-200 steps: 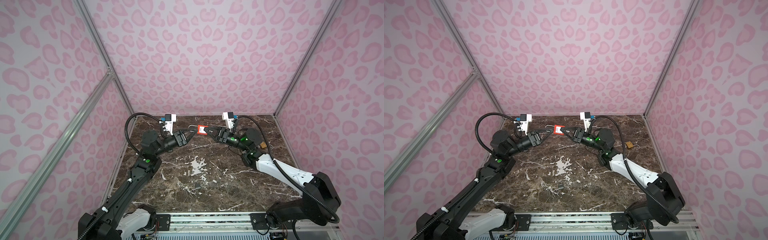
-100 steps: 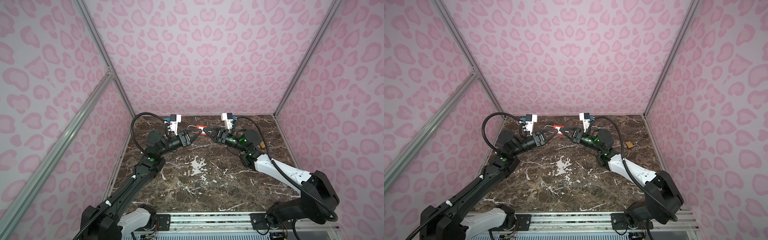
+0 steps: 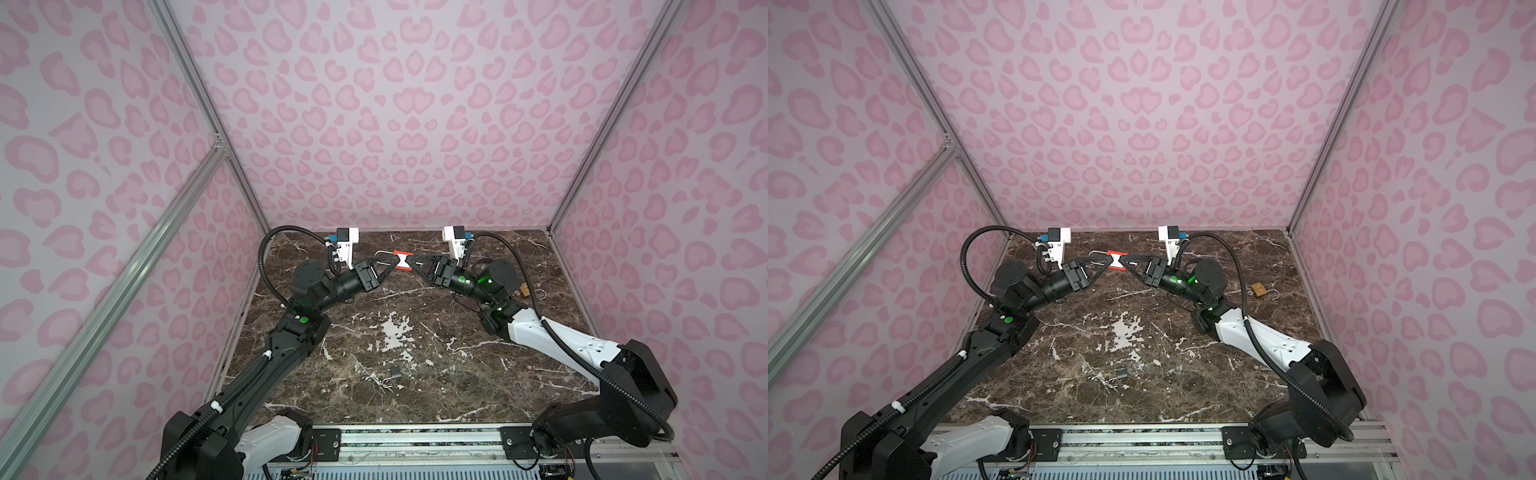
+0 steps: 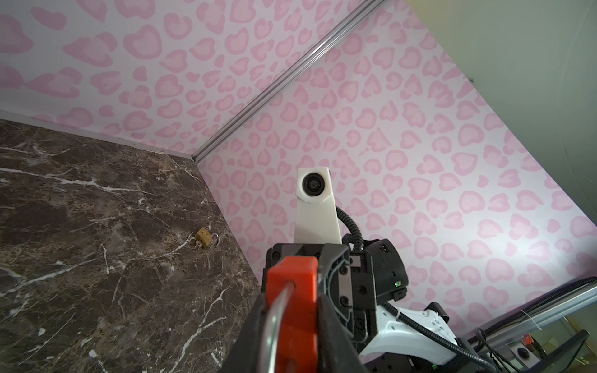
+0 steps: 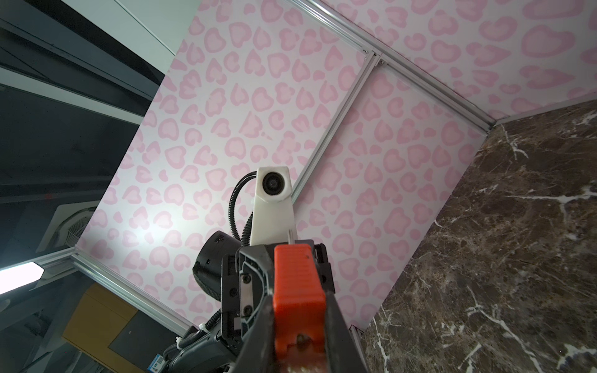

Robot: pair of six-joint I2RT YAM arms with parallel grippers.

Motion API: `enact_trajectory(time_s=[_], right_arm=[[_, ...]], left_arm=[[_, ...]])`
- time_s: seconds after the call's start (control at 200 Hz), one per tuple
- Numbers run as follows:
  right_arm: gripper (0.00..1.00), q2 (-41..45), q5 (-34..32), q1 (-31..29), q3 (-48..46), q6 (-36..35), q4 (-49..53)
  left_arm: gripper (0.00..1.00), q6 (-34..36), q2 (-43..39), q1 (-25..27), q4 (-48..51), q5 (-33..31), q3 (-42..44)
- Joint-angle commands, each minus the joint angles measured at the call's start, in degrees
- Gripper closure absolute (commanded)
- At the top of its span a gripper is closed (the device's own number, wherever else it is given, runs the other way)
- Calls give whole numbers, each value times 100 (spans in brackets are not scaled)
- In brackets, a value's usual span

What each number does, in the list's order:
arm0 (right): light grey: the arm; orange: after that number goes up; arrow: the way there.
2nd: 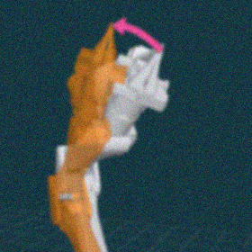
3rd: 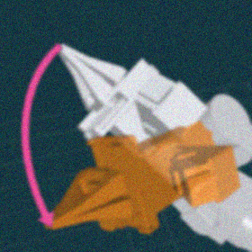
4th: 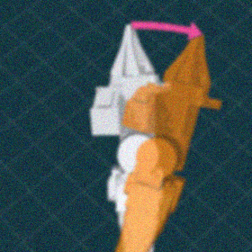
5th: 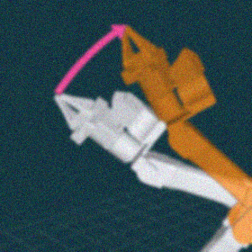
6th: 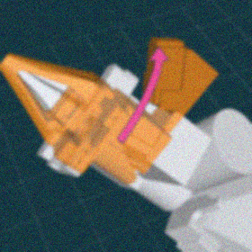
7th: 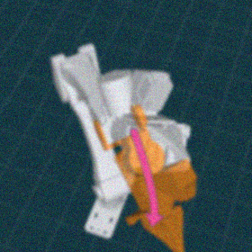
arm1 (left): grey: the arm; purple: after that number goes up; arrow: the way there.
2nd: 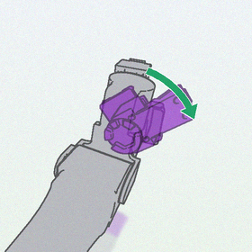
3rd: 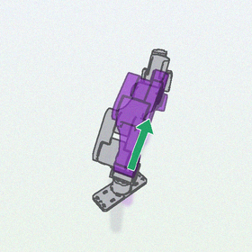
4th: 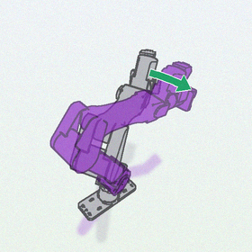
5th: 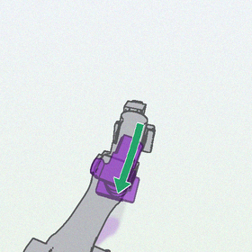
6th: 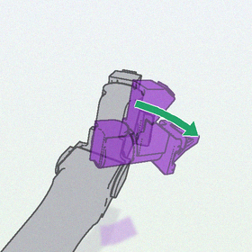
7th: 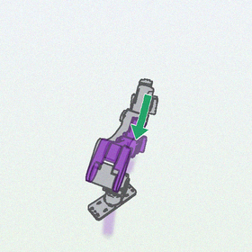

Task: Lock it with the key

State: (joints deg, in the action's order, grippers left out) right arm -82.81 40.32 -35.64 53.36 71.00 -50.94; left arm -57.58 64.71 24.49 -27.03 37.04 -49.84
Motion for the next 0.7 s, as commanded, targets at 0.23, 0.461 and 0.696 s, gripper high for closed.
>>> enact_trajectory(time_s=[0.23, 0.461, 0.696], right_arm=[[84, -50, 11, -18, 36, 6, -210], [84, -101, 11, -44, 78, 0, -207], [82, -115, 25, -64, 111, 0, -211]], left_arm=[[66, -14, -37, 12, -287, -12, 36], [66, -12, -28, 13, -297, -2, 15], [77, -17, -27, 12, -307, 11, 11]])
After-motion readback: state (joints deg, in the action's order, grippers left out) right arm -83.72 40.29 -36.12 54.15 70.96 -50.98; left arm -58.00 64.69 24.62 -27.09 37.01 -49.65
